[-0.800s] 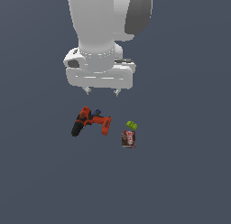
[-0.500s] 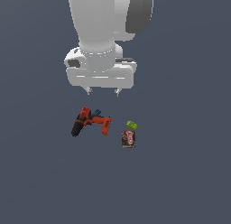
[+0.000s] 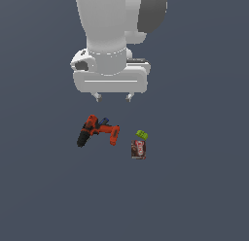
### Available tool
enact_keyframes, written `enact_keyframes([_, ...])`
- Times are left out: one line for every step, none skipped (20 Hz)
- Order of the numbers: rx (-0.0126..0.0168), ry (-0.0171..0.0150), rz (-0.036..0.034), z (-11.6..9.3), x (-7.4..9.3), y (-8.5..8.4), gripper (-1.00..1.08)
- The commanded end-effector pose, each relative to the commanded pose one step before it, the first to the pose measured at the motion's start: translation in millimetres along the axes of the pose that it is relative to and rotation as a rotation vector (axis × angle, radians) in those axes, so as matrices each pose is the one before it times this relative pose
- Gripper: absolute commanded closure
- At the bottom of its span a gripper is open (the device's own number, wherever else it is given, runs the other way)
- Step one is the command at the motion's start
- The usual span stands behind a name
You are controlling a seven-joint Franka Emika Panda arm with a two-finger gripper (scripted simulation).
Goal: Pick up a designated object from a clutter of objects.
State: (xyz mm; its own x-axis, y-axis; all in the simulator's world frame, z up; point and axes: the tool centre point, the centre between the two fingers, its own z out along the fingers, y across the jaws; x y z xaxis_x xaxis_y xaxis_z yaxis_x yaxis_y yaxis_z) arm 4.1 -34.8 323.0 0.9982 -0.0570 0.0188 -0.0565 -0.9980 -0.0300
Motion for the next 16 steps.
enact_keyframes([-0.00134,-0.00142,0.00024,4.73,1.62,-1.6,-0.92])
enact_keyframes([-0.00066,-0.00013,0.00014,3.04,1.28,-1.16,-0.92])
enact_keyframes([-0.00091,-0.00024,0.00026,3.66,1.48,-1.35,-0.92])
enact_keyframes([-0.00109,-0.00034,0.00036,4.26,1.64,-1.52,-0.92])
enact_keyframes([-0.00165,-0.00054,0.00057,4.92,1.84,-1.75,-0.92])
enact_keyframes([-0.00153,-0.00051,0.00052,5.45,1.95,-1.95,-0.92])
enact_keyframes([-0.00167,-0.00053,0.00052,6.06,2.1,-2.22,-0.92])
enact_keyframes([-0.00155,-0.00049,0.00046,6.64,2.19,-2.47,-0.92])
enact_keyframes([-0.0019,-0.00061,0.00055,7.32,2.3,-2.75,-0.92])
enact_keyframes([-0.00179,-0.00059,0.00051,7.94,2.33,-3.0,-0.92])
enact_keyframes([-0.0019,-0.00064,0.00052,8.6,2.36,-3.29,-0.92])
enact_keyframes([-0.0019,-0.00065,0.0005,9.27,2.34,-3.59,-0.92])
enact_keyframes([-0.0019,-0.00067,0.00048,9.94,2.28,-3.89,-0.92])
enact_keyframes([-0.00178,-0.00067,0.00043,10.6,2.18,-4.19,-0.92])
enact_keyframes([-0.00188,-0.00075,0.00044,11.33,2.04,-4.52,-0.92])
enact_keyframes([-0.00175,-0.00076,0.0004,12.02,1.84,-4.84,-0.92])
